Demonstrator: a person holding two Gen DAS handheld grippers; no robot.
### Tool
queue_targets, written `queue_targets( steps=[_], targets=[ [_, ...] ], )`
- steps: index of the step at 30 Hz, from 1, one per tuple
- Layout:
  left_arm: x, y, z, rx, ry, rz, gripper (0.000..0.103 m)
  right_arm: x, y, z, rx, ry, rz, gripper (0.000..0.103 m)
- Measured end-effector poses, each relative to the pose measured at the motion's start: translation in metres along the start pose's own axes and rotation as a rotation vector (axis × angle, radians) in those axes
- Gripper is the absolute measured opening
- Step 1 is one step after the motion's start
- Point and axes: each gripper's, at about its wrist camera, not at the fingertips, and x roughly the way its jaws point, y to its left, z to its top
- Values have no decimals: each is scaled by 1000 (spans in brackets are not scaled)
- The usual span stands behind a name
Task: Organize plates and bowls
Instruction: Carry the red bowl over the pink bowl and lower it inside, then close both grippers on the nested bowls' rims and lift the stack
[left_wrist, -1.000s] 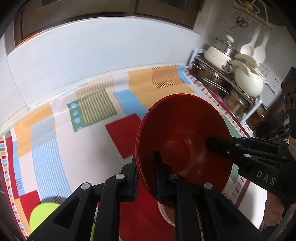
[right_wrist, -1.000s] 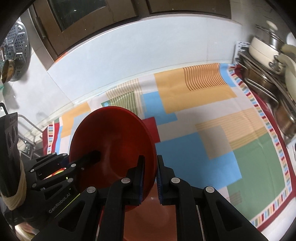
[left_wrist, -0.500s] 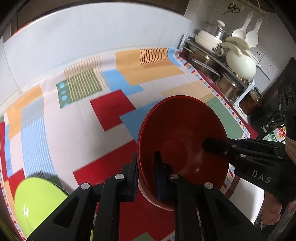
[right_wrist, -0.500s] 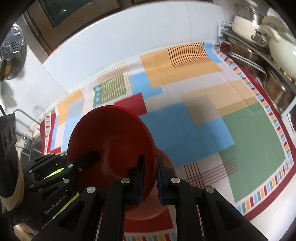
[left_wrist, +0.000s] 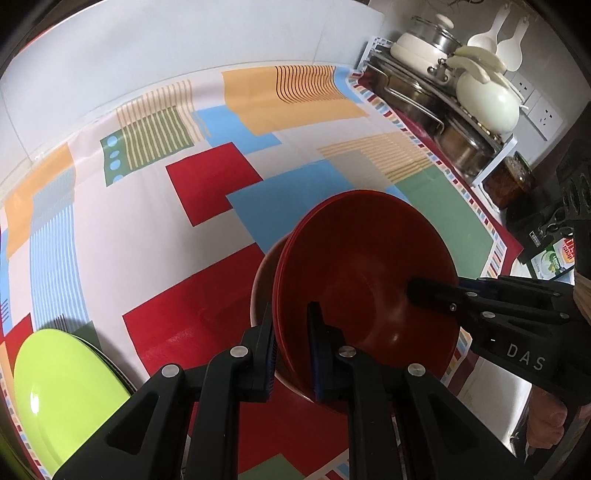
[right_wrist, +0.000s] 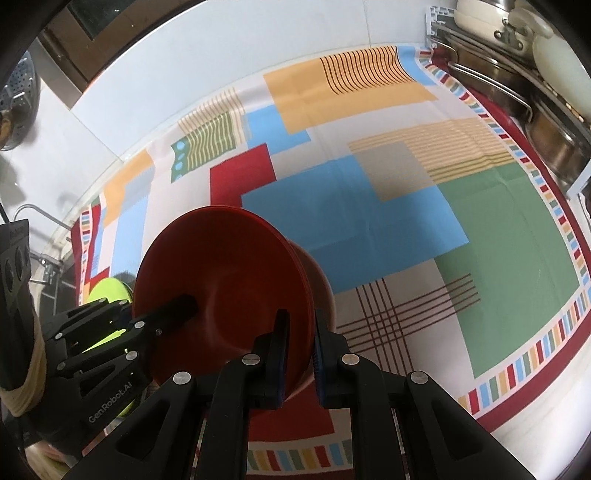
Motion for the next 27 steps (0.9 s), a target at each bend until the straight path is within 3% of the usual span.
queue_targets(
  steps=[17, 25, 27],
  targets=[
    [5, -4, -2, 3, 0, 33, 17, 5, -4, -7, -29, 8, -3, 13],
    [1, -9, -3, 6, -13, 20, 32, 4, -2, -10, -41, -3, -5, 14],
    [-2, -9, -3, 7, -23, 18, 36, 2, -2, -11, -43, -9, -13, 19]
  ],
)
